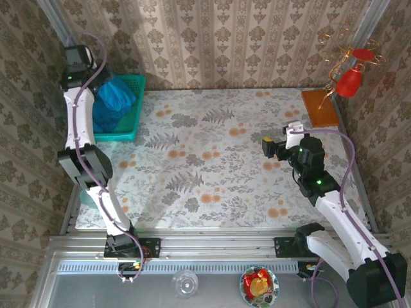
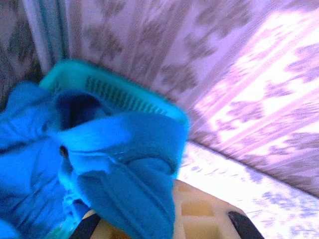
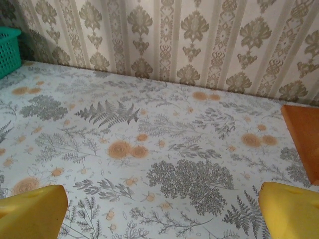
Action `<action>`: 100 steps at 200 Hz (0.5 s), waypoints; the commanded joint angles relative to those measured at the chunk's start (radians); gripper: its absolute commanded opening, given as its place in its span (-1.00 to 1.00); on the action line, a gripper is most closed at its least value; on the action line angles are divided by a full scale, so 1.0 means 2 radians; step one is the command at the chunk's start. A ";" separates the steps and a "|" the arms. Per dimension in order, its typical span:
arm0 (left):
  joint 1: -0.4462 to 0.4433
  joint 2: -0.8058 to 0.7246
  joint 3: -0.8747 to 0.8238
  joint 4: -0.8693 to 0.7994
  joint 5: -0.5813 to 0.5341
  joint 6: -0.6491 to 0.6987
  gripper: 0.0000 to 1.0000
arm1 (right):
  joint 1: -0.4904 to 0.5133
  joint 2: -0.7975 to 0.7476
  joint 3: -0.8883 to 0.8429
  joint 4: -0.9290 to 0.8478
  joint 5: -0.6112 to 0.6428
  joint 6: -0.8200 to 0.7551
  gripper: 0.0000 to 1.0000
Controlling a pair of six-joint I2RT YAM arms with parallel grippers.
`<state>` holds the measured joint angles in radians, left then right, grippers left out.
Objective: Fold the inside-out t-shirt
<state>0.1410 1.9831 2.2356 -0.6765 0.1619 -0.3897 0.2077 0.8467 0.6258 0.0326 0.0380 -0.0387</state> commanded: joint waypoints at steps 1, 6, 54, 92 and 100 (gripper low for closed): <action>-0.012 -0.057 0.015 0.038 0.048 0.001 -1.00 | 0.003 -0.021 0.018 -0.026 0.013 0.000 1.00; -0.016 -0.064 0.022 0.036 0.058 0.002 -1.00 | 0.003 -0.024 0.020 -0.030 0.015 0.003 1.00; -0.115 -0.141 0.052 0.012 0.082 0.059 -1.00 | 0.003 -0.035 0.060 -0.075 0.044 0.046 1.00; -0.261 -0.168 0.044 0.001 0.041 0.128 -1.00 | 0.004 -0.044 0.072 -0.082 0.056 0.079 0.97; -0.294 -0.165 0.043 -0.001 0.033 0.142 -1.00 | 0.004 -0.046 0.073 -0.085 0.064 0.088 0.95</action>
<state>-0.3058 1.6726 2.3112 -0.6651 0.2615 -0.2363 0.2077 0.7750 0.7380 -0.0982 0.1078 0.0666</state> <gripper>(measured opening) 0.057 0.986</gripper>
